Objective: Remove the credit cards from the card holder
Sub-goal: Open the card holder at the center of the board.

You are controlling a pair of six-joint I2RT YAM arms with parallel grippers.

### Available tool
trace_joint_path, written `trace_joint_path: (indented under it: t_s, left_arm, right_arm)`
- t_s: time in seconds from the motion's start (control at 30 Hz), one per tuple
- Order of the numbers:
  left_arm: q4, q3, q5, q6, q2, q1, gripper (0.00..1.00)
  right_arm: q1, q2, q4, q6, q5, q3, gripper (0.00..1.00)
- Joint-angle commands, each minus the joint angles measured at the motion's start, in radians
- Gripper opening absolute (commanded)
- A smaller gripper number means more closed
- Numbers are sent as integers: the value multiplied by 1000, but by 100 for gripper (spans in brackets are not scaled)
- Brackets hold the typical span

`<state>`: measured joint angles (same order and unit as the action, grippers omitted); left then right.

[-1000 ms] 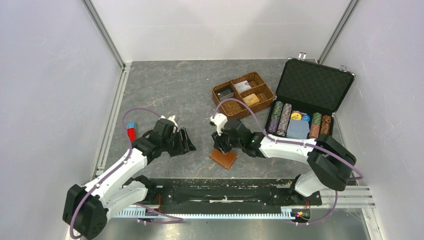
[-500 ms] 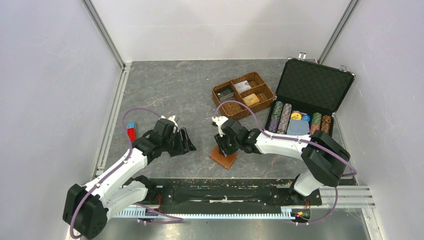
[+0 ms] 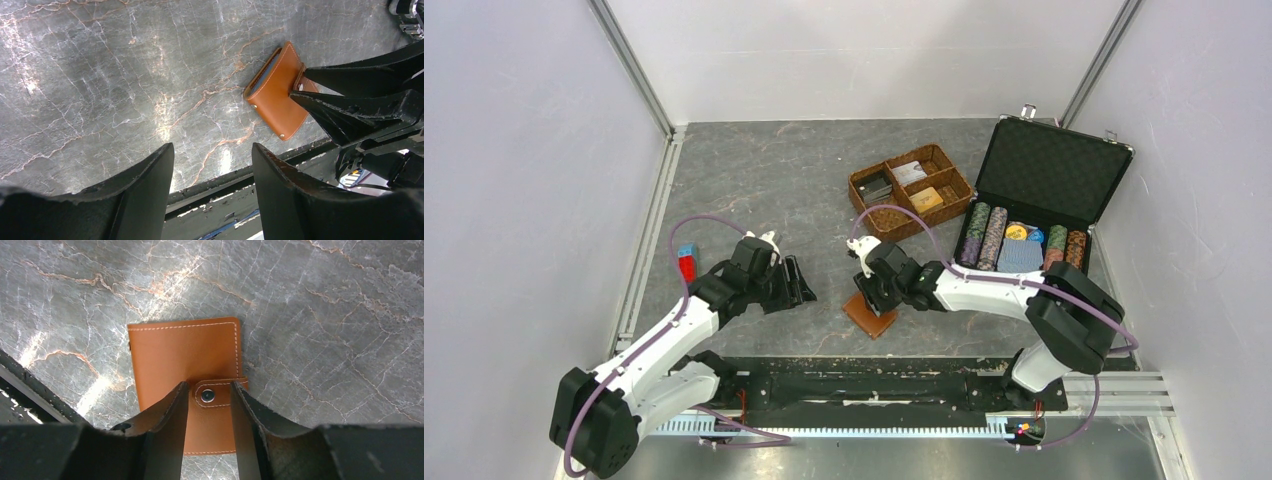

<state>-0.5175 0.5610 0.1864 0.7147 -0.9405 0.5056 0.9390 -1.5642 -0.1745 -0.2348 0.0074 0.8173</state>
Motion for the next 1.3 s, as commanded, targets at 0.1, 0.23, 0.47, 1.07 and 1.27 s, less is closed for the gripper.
trace_joint_path:
  t_s: [0.1,0.23,0.47,1.07,1.27]
  left_arm:
    - [31,2,7,24,-6,-1,65]
    - [39,-3,16,31,-7,-1,65]
    - [39,-6,24,32,3,0,65]
    - [44,-16,43,40,5,-1,66]
    - [65,-29,58,51,10,0,71]
  right_arm:
    - [27,37,-14,9,32,-33,41]
    - [36,33,-16,8,50,-44,40]
    - [48,36,-8,-7,89,-72,16]
    - [37,210,143,-111,34,-83,0]
    - [24,305,192,-169,-4,-97,0]
